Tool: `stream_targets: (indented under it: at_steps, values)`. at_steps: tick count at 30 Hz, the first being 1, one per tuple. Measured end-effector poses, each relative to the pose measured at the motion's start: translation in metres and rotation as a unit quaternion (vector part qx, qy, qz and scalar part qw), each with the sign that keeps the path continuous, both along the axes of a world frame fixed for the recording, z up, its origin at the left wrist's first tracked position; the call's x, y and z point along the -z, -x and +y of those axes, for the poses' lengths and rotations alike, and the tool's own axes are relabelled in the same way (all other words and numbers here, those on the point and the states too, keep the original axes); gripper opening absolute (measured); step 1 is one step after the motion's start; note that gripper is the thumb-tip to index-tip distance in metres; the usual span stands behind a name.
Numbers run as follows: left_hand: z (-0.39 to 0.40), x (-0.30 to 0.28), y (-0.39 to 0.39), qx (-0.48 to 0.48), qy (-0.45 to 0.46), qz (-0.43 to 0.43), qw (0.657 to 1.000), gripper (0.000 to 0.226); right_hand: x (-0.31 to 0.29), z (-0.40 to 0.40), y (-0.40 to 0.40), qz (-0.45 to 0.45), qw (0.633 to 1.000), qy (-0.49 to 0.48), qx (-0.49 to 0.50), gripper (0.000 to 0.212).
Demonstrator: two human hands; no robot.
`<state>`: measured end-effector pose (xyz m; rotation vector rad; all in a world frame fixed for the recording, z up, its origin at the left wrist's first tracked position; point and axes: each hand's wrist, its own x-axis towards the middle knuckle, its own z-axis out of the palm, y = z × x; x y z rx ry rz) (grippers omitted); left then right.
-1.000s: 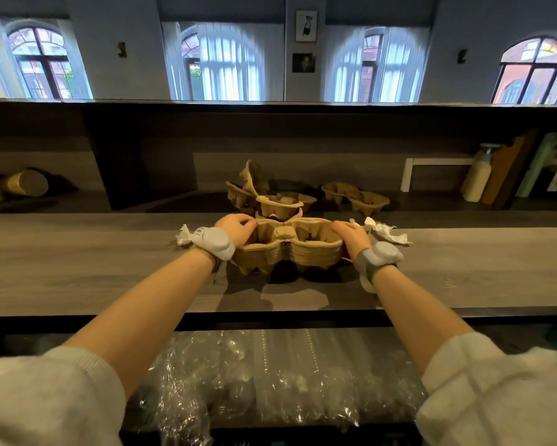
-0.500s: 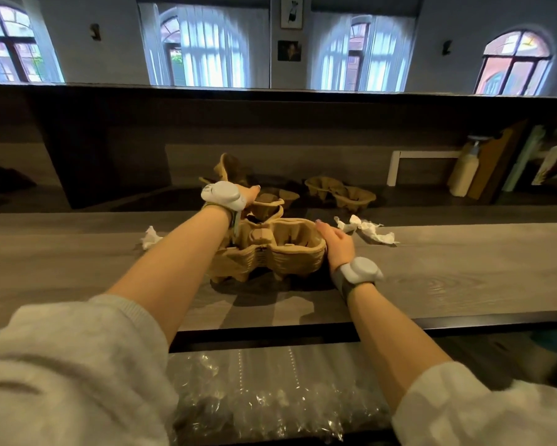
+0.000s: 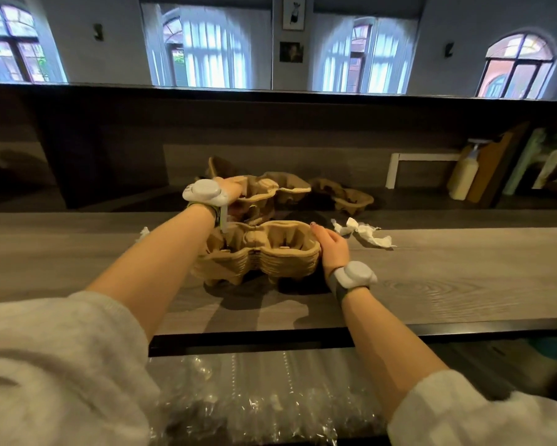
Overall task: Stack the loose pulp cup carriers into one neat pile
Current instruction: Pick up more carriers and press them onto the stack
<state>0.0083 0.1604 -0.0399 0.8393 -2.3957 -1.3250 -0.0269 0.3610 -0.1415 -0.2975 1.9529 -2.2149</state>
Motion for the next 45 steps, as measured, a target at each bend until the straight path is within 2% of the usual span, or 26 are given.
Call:
stream_targets:
  at_steps: [3, 7, 10, 12, 15, 18, 20, 24, 29, 33, 38, 40, 42, 45]
  values:
    - [-0.007, -0.011, -0.012, 0.018, 0.005, 0.033, 0.999, 0.024, -0.004, 0.001, -0.004, -0.005, 1.000, 0.000, -0.007, 0.020]
    - [-0.012, -0.017, -0.042, 0.092, -0.003, -0.018, 0.996, 0.016, -0.004, 0.004, -0.003, -0.023, 1.000, -0.016, -0.008, 0.024]
    - [-0.021, -0.013, -0.063, 0.115, -0.018, -0.033, 0.993, 0.010, -0.013, 0.010, -0.001, -0.059, 0.996, -0.060, -0.024, 0.051]
    - [-0.027, -0.014, -0.078, 0.110, -0.005, -0.034, 0.993, 0.011, -0.021, 0.011, -0.004, -0.078, 0.991, -0.105, -0.030, 0.061]
    - [-0.035, -0.013, -0.090, 0.098, 0.002, -0.017, 0.995, 0.012, -0.036, 0.014, -0.006, -0.032, 0.991, -0.132, 0.002, 0.047]
    - [-0.036, -0.006, -0.105, 0.107, 0.000, -0.034, 0.994, 0.012, -0.051, 0.021, -0.015, -0.046, 0.996, -0.074, 0.001, 0.054]
    - [-0.031, 0.000, -0.109, 0.115, 0.020, -0.049, 0.992, 0.016, -0.060, 0.022, -0.016, -0.032, 0.995, -0.093, -0.017, 0.050]
    - [-0.024, 0.014, -0.113, 0.101, 0.083, -0.051, 0.990, 0.021, -0.070, 0.014, -0.026, 0.072, 0.971, -0.226, -0.043, 0.042]
    - [-0.030, 0.025, -0.114, 0.085, 0.180, -0.055, 0.978, 0.028, -0.070, 0.010, -0.034, 0.190, 0.922, -0.336, -0.017, 0.038]
    - [-0.027, 0.034, -0.115, 0.099, 0.260, -0.112, 0.954, 0.033, -0.066, 0.015, -0.040, 0.205, 0.884, -0.419, -0.042, 0.042]
    - [-0.024, 0.040, -0.107, 0.093, 0.252, -0.123, 0.955, 0.035, -0.061, 0.016, -0.035, 0.160, 0.878, -0.447, -0.068, 0.046]
    - [-0.024, 0.039, -0.106, 0.092, 0.261, -0.114, 0.954, 0.033, -0.058, 0.016, -0.035, 0.082, 0.902, -0.415, -0.086, 0.051]
    - [-0.025, 0.041, -0.104, 0.089, 0.271, -0.111, 0.952, 0.032, -0.051, 0.017, -0.033, -0.049, 0.949, -0.299, -0.088, 0.060]
    - [-0.020, 0.042, -0.100, 0.101, 0.282, -0.111, 0.948, 0.038, -0.032, 0.017, -0.023, -0.173, 0.977, -0.099, -0.071, 0.074]
